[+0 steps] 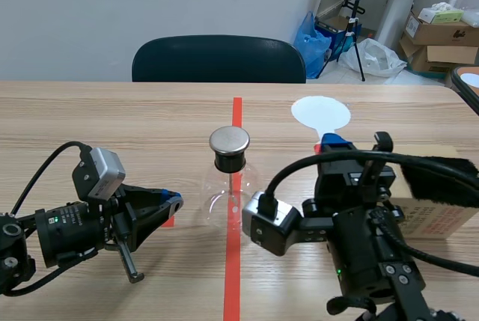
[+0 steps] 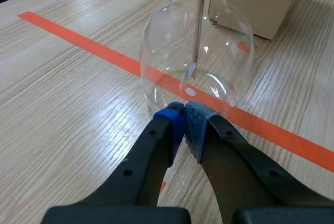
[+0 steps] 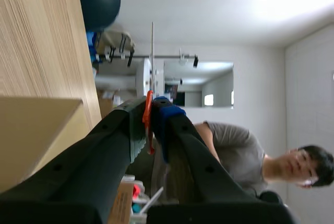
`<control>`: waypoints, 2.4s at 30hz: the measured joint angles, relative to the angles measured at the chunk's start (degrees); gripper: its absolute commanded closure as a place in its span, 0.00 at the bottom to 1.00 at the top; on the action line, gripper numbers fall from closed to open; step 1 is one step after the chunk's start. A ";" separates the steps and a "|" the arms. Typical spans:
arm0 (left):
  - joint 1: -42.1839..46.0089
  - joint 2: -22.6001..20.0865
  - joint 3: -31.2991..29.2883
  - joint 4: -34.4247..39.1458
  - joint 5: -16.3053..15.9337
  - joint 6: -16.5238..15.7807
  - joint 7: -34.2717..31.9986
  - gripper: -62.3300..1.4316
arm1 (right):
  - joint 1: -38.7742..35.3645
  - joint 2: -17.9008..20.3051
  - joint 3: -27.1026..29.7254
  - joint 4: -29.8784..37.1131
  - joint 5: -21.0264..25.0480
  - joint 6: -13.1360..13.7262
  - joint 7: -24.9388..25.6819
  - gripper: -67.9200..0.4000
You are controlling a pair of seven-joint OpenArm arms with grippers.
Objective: Do the electroscope experiment
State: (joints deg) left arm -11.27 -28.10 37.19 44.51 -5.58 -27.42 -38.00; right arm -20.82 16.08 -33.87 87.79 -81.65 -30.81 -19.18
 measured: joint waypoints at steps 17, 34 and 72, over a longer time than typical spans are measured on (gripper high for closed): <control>0.00 0.00 0.00 0.00 0.00 0.00 0.00 0.93 | 0.00 0.00 0.00 0.00 -0.42 4.24 19.23 0.97; 0.00 0.00 0.00 0.04 0.00 0.00 0.00 0.93 | 0.15 0.00 0.00 0.00 -0.46 4.09 21.99 0.97; 0.00 0.20 0.00 0.11 0.00 1.31 0.00 0.93 | 0.15 0.00 0.00 0.00 -1.46 4.09 22.75 0.97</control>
State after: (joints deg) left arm -11.27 -27.90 37.19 44.62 -5.58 -26.11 -38.00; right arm -20.67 16.08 -33.87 87.79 -83.11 -26.72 3.57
